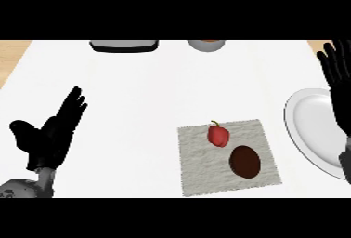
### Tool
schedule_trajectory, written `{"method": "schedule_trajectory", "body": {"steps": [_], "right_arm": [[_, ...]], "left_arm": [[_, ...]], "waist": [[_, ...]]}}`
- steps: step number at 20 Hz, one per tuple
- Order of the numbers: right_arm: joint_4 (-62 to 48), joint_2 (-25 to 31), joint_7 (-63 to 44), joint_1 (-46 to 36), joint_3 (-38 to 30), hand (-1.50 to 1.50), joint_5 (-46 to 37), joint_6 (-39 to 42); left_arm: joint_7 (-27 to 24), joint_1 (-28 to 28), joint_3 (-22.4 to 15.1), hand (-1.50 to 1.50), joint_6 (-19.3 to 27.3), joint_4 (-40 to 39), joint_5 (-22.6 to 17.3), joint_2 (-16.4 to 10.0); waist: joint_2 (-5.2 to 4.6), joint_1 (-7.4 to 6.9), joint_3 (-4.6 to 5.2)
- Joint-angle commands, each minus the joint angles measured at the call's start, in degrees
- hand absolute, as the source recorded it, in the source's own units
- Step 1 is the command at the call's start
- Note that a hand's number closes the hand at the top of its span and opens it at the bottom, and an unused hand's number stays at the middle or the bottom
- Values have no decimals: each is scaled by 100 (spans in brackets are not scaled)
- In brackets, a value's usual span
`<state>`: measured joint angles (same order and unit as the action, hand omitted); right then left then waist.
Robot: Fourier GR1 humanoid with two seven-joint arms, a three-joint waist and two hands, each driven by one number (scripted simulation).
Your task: Pick the cupcake from the placemat and place it in the plate
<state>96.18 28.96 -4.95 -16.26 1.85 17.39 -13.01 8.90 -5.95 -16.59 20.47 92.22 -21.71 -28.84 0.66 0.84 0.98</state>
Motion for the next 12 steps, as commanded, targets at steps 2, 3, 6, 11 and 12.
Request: {"method": "schedule_trajectory", "body": {"steps": [2,3,6,11,12], "right_arm": [[665,263,-135,683,-546,150,-312,-532],[571,397,-288,770,-762,150,-450,-791],[746,355,-214,1305,-1344,150,-836,-1627],[383,-52,-225,2598,-1461,-150,-2263,-3236],[681,-283,-119,2910,-1481,-150,-2329,-3454]], "left_arm": [[-26,318,-39,0,-50,-314,-35,265],[316,331,-175,0,240,-190,30,350],[176,797,-153,0,177,-794,-86,449],[80,777,-121,0,-78,-647,-351,594],[-61,1027,-193,0,-174,-630,-315,565]], "waist": [[-38,69,-93],[-23,131,-95],[-10,389,-80],[2,509,-78],[15,394,-82]]}}
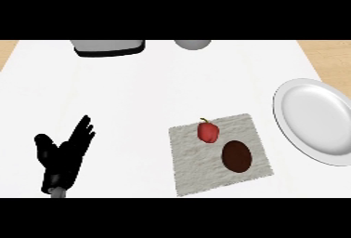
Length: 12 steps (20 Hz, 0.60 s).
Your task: Pick the cupcake from the placemat and place it in the plate
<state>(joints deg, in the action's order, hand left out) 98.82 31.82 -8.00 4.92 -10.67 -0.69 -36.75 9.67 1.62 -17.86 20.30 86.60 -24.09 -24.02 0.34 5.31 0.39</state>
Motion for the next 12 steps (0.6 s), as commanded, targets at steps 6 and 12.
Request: {"method": "schedule_trajectory", "body": {"steps": [6,12], "right_arm": [[2365,-1657,597,2752,733,-150,-1267,-1440],[2775,-982,-636,3807,1447,-150,-2225,-425]], "left_arm": [[-5,-144,-234,0,-148,-248,111,419],[-80,-338,-89,0,-363,-454,67,386]], "waist": [[-9,-341,-30],[-71,-455,-10]]}}
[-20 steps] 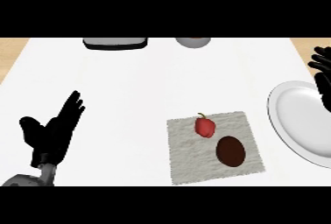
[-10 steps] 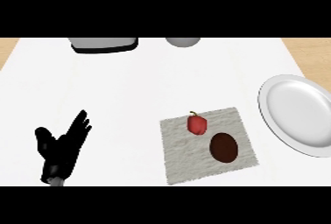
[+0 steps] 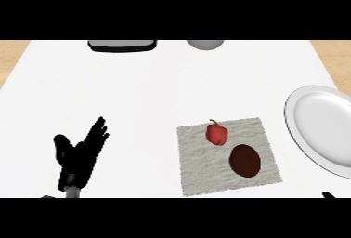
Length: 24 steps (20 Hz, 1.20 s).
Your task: Pick the cupcake from the placemat and place it in the plate
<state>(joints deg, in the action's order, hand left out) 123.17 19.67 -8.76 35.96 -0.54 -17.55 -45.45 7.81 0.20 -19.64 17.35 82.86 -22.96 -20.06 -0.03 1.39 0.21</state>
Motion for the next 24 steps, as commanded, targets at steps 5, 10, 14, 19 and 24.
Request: {"method": "schedule_trajectory", "body": {"steps": [5,10,14,19,24], "right_arm": [[782,644,-1941,932,844,-150,-1412,1270],[1297,682,-3971,152,1124,-150,-2408,2242],[743,345,-4966,-1227,1764,-150,-3130,2863],[107,-268,-5743,-2040,2032,-150,-3781,3496],[-361,-982,-5934,-2494,2339,-150,-3826,3808]], "left_arm": [[-187,35,74,0,-443,-112,-34,-164],[50,-465,88,0,-201,-376,102,114],[150,-517,71,0,-289,-357,123,181],[-166,-70,158,0,-301,-374,251,240],[-90,92,119,0,-352,-128,296,370]], "waist": [[-55,-251,10],[-72,-295,6],[-44,-286,-6],[-8,-208,-15],[2,-178,-18]]}}
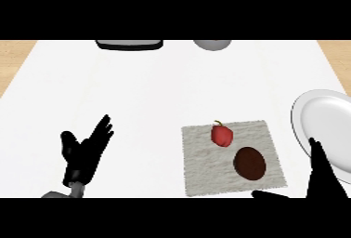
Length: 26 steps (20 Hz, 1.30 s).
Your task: Pick the cupcake from the placemat and place it in the plate
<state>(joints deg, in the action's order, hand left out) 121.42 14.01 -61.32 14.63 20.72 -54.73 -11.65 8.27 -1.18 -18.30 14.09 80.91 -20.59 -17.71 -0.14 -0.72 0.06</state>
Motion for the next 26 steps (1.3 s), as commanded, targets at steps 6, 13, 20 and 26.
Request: {"method": "schedule_trajectory", "body": {"steps": [6,13,20,26], "right_arm": [[-814,-1116,-553,-773,344,-150,-599,306],[-1428,-1362,-596,-882,147,-150,-951,550],[-1702,-1285,-404,-1185,-573,-150,-678,940],[-2969,-1358,496,-981,-642,-150,-530,-129]], "left_arm": [[329,121,158,0,-33,299,266,149],[156,25,355,0,-133,1,387,340],[284,212,458,0,-276,199,465,352],[-117,232,645,0,-497,-192,603,509]], "waist": [[18,57,-6],[14,69,-5],[15,67,-6],[8,66,-7]]}}
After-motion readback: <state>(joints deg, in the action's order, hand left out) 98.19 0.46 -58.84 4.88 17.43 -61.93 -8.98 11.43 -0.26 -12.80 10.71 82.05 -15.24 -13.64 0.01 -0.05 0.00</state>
